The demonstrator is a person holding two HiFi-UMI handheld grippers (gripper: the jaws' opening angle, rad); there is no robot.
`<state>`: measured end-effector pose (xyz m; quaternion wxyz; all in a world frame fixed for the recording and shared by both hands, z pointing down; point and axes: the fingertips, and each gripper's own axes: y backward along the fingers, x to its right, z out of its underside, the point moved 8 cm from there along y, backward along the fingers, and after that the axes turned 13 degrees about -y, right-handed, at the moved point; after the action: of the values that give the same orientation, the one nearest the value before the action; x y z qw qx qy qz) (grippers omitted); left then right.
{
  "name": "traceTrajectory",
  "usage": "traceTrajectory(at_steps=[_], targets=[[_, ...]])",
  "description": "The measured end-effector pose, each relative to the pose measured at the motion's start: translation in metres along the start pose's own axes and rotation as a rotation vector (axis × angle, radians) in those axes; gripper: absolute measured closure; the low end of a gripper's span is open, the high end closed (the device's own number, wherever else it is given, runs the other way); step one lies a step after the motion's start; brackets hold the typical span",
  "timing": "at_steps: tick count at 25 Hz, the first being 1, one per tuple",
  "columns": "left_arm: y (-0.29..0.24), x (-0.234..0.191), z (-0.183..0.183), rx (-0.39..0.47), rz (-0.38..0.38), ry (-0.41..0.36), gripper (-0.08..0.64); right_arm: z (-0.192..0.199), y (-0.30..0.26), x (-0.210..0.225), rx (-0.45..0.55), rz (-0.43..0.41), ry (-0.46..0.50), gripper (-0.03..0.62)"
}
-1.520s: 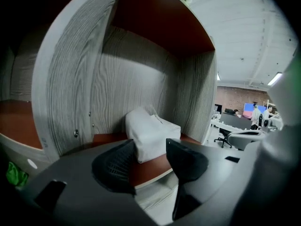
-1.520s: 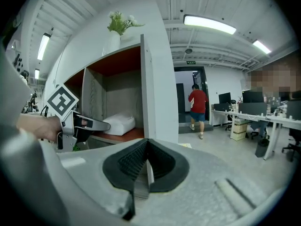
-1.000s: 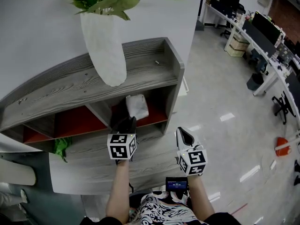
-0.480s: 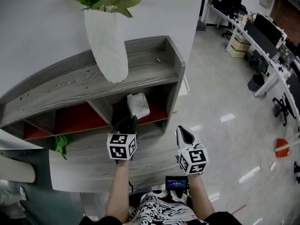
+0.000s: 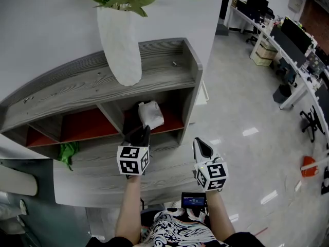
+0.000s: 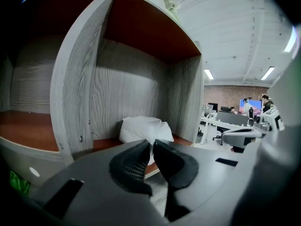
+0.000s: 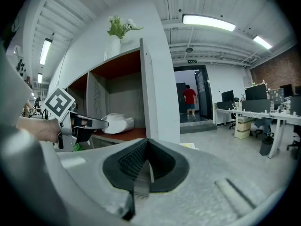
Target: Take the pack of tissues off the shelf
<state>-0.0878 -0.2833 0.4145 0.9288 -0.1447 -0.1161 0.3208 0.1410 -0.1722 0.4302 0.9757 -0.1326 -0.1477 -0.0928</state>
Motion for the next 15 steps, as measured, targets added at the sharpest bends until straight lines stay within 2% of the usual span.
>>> traceTrajectory(at_steps=[15], targets=[[0.026, 0.02, -0.01, 0.051, -0.029, -0.009, 0.543, 0.001, 0.019, 0.002, 0.012, -0.055, -0.017, 0.589]])
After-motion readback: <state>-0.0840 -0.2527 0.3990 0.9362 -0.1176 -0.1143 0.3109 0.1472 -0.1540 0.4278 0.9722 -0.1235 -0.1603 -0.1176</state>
